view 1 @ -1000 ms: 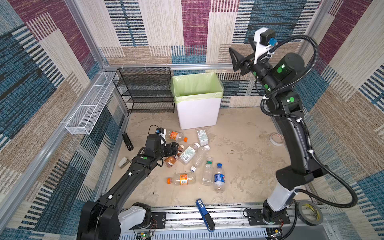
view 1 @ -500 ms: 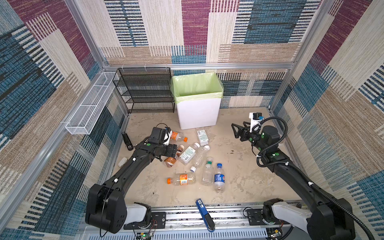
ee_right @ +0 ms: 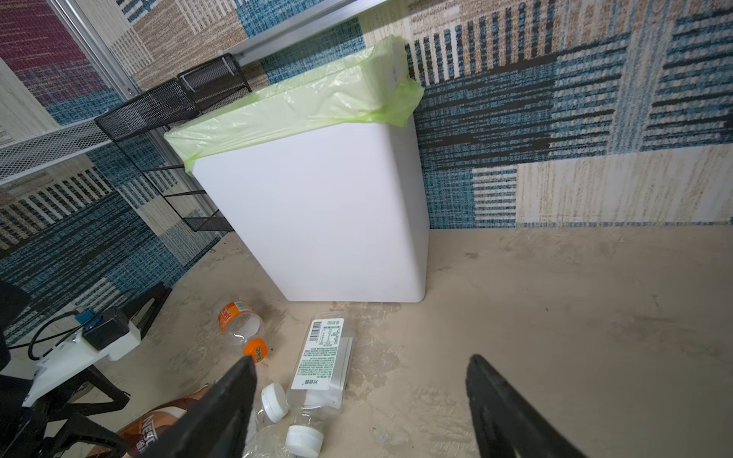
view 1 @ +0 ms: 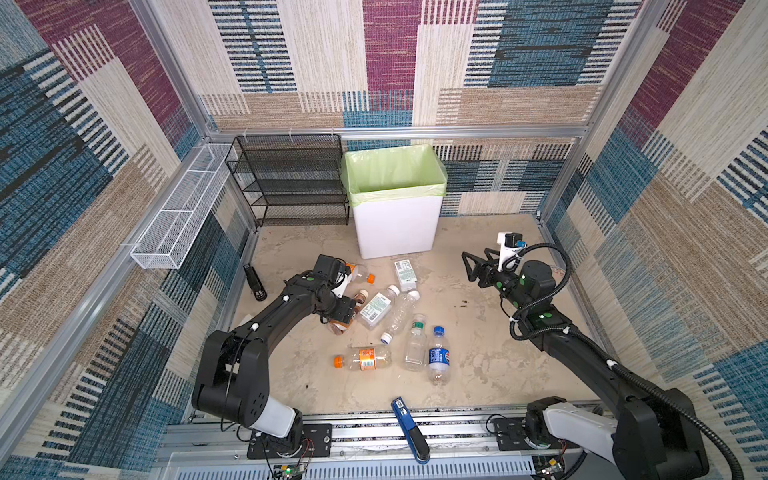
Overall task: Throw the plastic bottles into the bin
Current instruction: 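Withdraw the right gripper from the bin while the left gripper lowers toward the Nescafe bottle, then close the left gripper around the brown Nescafe bottle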
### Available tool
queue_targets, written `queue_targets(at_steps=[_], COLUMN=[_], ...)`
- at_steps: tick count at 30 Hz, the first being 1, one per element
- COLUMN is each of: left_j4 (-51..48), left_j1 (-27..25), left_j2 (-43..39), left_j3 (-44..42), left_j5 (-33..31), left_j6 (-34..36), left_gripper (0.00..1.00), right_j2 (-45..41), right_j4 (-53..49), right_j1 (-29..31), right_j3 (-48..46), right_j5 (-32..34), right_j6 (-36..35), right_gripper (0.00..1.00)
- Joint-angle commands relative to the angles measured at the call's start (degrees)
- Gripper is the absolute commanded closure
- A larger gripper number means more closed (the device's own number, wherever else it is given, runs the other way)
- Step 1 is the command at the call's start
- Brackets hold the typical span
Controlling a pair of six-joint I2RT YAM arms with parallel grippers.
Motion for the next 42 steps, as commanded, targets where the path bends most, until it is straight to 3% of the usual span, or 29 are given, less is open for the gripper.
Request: queue_targets(at_steps=[1,12,18,23,28,36,42], left_j4=[-2.06,-2.33,-3.26,-2.18,-3.06,-1.05,14.41], left_j1=[-0.21,-0.52,-0.53,-0.53,-0.49,-0.60,-0.88], left_j2=[1.93,7.73,9.75,7.62,5.80,-11.32,-29.99], left_j3=[1.63,3.64,4.77,3.31,2.72,-2.07,-8.74], left_j5=[-1.37,-0.35,0.28,0.18,0.61,2.67,6.57], left_j6=[4.64,6.89,6.58,6.02,5.51,1.09,-2.81], left_gripper=[0.21,0.25,0.34,0.45,0.49,0.49,0.49], right_j2=[-0.25,0.11,-0.66,-0.98,-1.15,-0.35,0.73], right_j4=[3.96,4.95,5.24,5.00,4.88,1.11,0.40], right_j1=[-0.16,-0.78,-1.22,-1.48,-1.57,-1.59,-1.57], right_j3=[-1.03,-2.86,-3.61,-3.90,-3.87,-1.67,0.72], right_j5=[0.94,1.32,1.88,2.21,2.16,1.47,0.78], right_j6=[0.03,0.11,0.11,0.25,0.81,0.92,2.88], right_gripper=[0.16,0.16,0.15,0.15,0.15,0.15,0.16])
